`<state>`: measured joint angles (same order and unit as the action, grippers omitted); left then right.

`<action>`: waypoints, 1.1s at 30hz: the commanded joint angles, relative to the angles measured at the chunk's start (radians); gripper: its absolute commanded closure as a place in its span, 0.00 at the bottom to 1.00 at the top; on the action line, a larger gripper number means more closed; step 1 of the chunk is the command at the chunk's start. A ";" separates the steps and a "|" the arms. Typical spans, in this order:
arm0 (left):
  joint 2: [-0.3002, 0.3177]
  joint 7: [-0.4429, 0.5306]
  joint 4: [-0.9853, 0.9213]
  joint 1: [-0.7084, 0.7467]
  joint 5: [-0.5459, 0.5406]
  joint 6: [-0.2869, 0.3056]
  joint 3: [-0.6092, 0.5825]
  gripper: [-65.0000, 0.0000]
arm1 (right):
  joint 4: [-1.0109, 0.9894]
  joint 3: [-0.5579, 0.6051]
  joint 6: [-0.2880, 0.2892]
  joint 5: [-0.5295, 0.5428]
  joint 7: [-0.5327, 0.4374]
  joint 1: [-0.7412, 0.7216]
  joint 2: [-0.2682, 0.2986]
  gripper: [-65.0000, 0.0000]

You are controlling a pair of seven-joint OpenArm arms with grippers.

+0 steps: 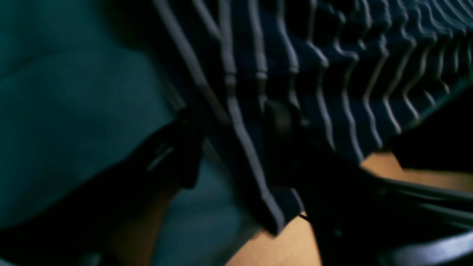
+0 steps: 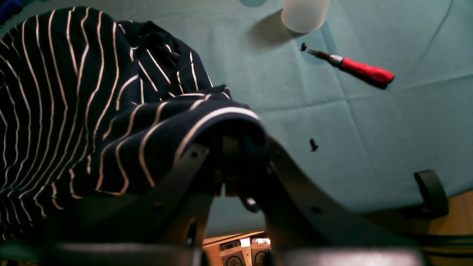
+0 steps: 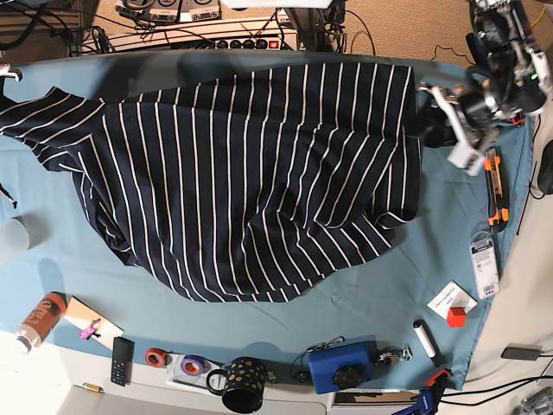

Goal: Layout the t-shirt on the table in an organized manner, then fold the t-shirt properly
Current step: 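Lift and pull the shirt with the left gripper to spread it flat, then grasp the shirt edge with the left gripper and the opposite edge with the right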

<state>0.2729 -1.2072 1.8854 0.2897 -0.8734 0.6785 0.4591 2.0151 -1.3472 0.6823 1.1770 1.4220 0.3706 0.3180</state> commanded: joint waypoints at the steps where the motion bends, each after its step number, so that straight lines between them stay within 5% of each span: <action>1: 0.012 0.023 0.003 -0.023 -0.014 0.004 -0.026 0.53 | 0.013 -0.007 0.006 0.016 -0.026 0.003 0.024 1.00; 7: 0.013 0.079 -0.020 -0.083 0.171 -0.039 -0.179 0.49 | 0.013 -0.007 0.006 0.016 -0.026 0.003 0.023 1.00; 16: 0.012 0.136 -0.025 -0.093 0.316 -0.114 -0.227 0.49 | 0.013 -0.007 0.006 0.016 -0.026 0.003 0.024 1.00; 33: 0.013 0.160 -0.155 -0.093 0.281 -0.107 -0.228 0.49 | 0.013 -0.007 0.006 0.016 -0.026 0.003 0.024 1.00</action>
<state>0.2775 -1.0157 1.7290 0.1959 -0.6006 0.5751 0.2310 2.0151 -1.3472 0.6823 1.1770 1.4220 0.3710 0.3180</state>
